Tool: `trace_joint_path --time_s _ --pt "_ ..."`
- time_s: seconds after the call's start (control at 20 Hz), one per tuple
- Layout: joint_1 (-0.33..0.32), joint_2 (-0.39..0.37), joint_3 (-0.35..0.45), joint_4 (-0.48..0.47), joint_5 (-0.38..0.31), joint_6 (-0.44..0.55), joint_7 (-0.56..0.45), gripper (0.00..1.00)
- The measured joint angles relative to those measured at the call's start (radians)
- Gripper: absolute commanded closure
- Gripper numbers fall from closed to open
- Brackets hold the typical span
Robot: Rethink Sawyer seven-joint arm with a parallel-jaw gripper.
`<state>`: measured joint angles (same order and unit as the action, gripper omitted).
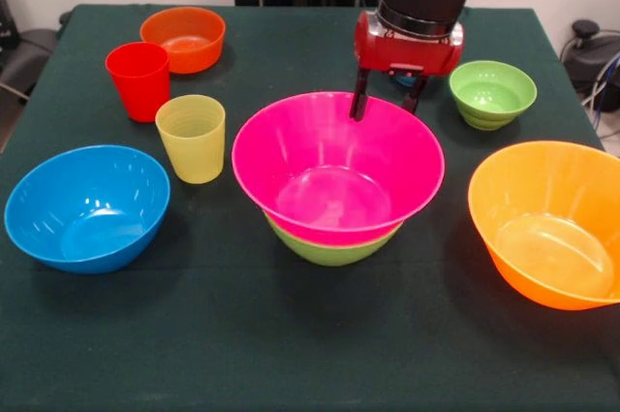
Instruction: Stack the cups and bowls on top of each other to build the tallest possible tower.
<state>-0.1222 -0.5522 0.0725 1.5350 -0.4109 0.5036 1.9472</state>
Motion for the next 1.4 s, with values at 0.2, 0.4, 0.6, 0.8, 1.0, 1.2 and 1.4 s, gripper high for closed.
trace_joint_path --time_s 0.2,0.4,0.6,0.8,1.0,1.2,1.4 --pt "0.001 -0.009 -0.005 0.059 0.000 -0.104 0.000 0.00" --pt "0.001 -0.014 -0.008 0.097 0.000 -0.170 0.000 0.00" --pt "0.001 -0.025 -0.011 0.128 0.000 -0.191 0.000 0.00" --pt "0.001 -0.039 -0.011 0.139 0.000 -0.191 0.000 0.00" --pt "0.001 -0.062 -0.011 0.138 0.000 -0.183 0.000 0.00" --pt "0.001 -0.081 -0.011 0.138 0.000 -0.169 0.000 0.00" --pt "0.001 -0.098 -0.011 0.138 0.000 -0.150 0.000 0.00"
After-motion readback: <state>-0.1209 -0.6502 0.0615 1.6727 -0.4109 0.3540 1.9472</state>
